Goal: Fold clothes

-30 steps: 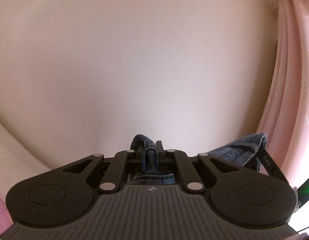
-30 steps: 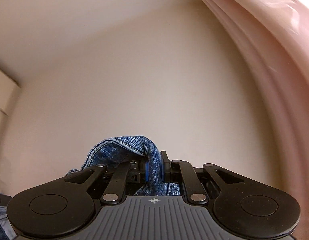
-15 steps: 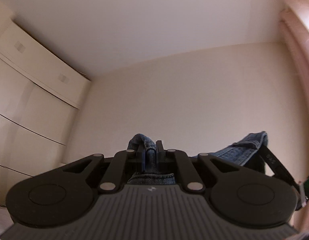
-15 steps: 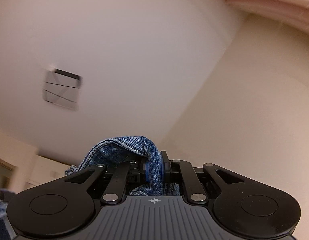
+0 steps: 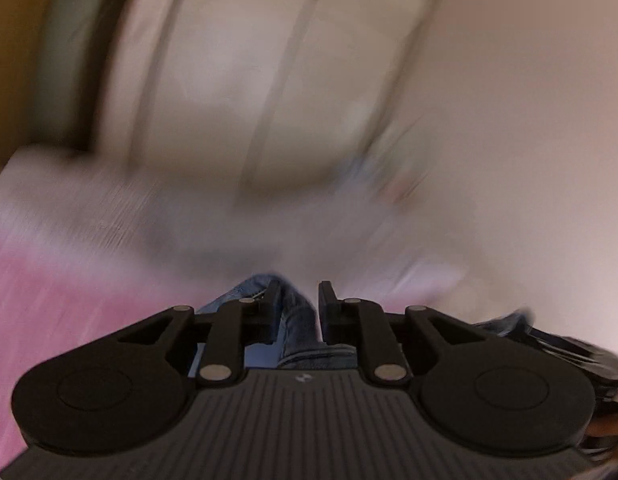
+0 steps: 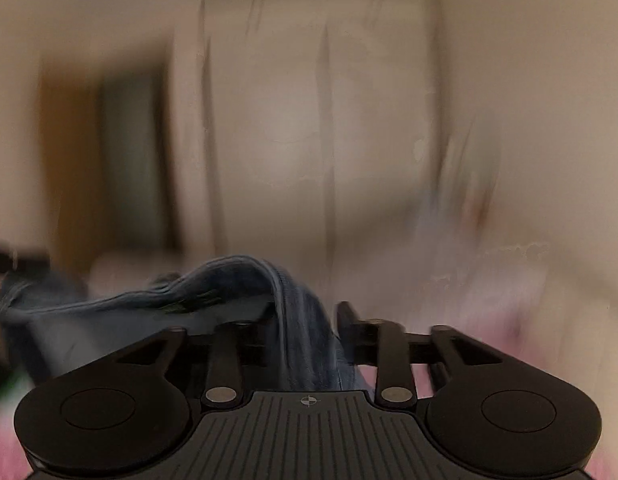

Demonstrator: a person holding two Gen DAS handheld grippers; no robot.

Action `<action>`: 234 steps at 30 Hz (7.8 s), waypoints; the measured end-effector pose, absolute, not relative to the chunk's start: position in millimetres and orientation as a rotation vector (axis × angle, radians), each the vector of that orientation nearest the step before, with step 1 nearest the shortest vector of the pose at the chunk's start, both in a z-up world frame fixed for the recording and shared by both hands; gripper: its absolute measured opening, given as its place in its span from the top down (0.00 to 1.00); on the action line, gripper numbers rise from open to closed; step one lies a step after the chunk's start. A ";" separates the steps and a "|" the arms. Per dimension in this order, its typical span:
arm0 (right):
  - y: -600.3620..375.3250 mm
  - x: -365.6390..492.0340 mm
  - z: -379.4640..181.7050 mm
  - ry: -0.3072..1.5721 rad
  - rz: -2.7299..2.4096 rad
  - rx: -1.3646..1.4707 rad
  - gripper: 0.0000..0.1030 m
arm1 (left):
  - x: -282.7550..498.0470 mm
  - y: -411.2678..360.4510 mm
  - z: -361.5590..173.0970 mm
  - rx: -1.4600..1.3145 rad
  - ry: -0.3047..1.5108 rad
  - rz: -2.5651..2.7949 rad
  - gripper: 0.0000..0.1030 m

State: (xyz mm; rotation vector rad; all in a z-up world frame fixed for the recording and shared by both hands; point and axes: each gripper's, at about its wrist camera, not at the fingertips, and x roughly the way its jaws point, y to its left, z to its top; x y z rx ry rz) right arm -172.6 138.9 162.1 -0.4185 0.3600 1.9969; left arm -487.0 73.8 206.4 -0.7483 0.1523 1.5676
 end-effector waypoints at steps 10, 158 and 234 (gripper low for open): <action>99.6 -132.5 14.8 0.627 2.050 -0.821 0.65 | -474.4 -28.7 25.7 -1.165 0.392 1.712 0.87; 157.0 -104.1 -339.9 0.366 1.657 -1.293 0.58 | -419.5 134.1 -202.0 -1.124 0.594 1.695 0.76; 345.8 -13.0 -369.4 1.569 1.312 0.011 0.97 | -529.4 193.3 -295.7 -1.309 0.115 1.887 1.00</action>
